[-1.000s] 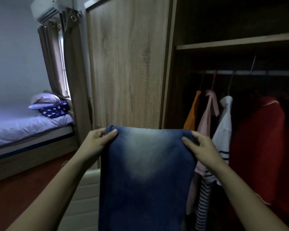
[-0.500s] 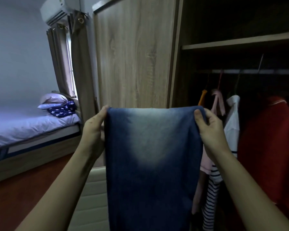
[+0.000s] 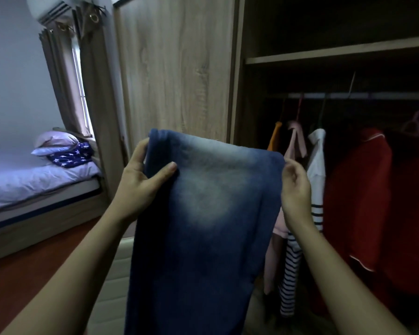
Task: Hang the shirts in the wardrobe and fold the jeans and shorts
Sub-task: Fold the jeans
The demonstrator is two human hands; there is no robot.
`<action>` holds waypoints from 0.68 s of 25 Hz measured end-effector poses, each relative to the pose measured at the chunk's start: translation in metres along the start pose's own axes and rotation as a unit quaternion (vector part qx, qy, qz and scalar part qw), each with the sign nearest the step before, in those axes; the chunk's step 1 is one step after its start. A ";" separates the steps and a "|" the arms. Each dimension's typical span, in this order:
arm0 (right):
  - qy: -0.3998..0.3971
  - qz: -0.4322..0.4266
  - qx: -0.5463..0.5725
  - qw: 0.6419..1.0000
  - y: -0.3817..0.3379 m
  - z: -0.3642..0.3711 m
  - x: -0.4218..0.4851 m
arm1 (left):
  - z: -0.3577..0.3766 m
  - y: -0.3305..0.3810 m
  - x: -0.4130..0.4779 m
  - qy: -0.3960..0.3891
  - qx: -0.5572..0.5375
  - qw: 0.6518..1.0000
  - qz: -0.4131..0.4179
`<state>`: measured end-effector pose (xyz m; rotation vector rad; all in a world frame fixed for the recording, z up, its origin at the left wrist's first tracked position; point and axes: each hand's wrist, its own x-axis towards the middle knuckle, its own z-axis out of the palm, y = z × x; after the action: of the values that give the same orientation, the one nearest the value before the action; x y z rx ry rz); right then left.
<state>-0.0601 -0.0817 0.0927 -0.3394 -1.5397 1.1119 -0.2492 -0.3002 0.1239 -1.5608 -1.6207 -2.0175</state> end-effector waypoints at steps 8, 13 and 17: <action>-0.195 0.151 0.038 0.968 0.047 0.042 -0.070 | -0.016 0.024 0.002 0.096 -0.043 0.994 0.001; -0.203 0.125 0.089 0.967 0.027 0.060 -0.060 | -0.040 0.030 -0.004 0.117 -0.061 0.991 0.008; -0.201 0.100 0.091 0.970 0.010 0.063 -0.057 | -0.062 0.033 -0.003 0.072 0.147 0.986 0.010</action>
<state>-0.1020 -0.1470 0.0558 -0.1490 -1.7650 1.5403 -0.2657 -0.3635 0.1501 -1.2927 -1.7429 -1.7374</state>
